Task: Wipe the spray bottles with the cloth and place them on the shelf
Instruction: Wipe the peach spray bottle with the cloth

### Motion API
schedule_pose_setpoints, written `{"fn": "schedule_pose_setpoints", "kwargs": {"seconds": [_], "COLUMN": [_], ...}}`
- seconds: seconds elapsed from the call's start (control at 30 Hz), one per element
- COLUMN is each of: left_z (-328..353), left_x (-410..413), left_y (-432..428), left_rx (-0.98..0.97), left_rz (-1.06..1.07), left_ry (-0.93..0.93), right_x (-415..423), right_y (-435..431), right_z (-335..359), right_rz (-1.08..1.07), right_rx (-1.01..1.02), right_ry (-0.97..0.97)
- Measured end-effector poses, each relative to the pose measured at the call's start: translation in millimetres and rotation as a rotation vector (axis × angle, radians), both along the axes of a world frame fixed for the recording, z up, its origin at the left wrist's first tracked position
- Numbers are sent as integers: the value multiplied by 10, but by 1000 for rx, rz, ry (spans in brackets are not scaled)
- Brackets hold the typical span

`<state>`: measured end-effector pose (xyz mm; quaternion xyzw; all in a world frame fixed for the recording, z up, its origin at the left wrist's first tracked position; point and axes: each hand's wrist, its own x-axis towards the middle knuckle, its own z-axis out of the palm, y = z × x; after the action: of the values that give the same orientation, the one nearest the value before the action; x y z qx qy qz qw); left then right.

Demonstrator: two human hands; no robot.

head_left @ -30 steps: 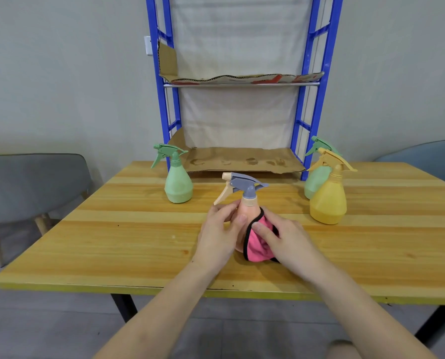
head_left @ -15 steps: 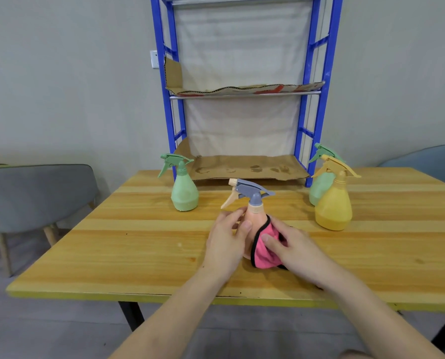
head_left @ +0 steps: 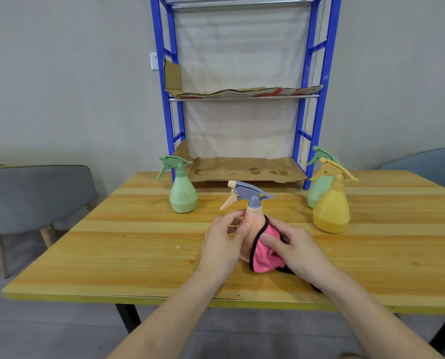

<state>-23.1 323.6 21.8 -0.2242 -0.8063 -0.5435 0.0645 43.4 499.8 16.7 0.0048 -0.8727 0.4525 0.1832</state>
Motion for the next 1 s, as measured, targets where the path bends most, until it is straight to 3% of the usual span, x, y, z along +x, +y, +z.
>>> {"fn": "schedule_pose_setpoints", "kwargs": {"seconds": [0.17, 0.3, 0.4, 0.53, 0.8, 1.0], "left_z": [-4, 12, 133, 223, 240, 293], "left_x": [47, 62, -5, -124, -126, -132], "left_y": [-119, -193, -179, -86, -67, -73], "left_rx": [161, 225, 202, 134, 132, 108], "left_rz": [63, 247, 222, 160, 166, 168], "left_ry": [-106, 49, 180, 214, 206, 195], "right_x": [-6, -9, -44, -147, -267, -192], "right_y": [-131, -225, -302, -392, -516, -448], "right_z": [47, 187, 311, 315, 340, 344], "right_rz": [-139, -198, -186, -134, -294, -214], "right_rx": [-248, -364, -367, -370, -292, -282], "right_ry": [203, 321, 392, 345, 360, 304]}}
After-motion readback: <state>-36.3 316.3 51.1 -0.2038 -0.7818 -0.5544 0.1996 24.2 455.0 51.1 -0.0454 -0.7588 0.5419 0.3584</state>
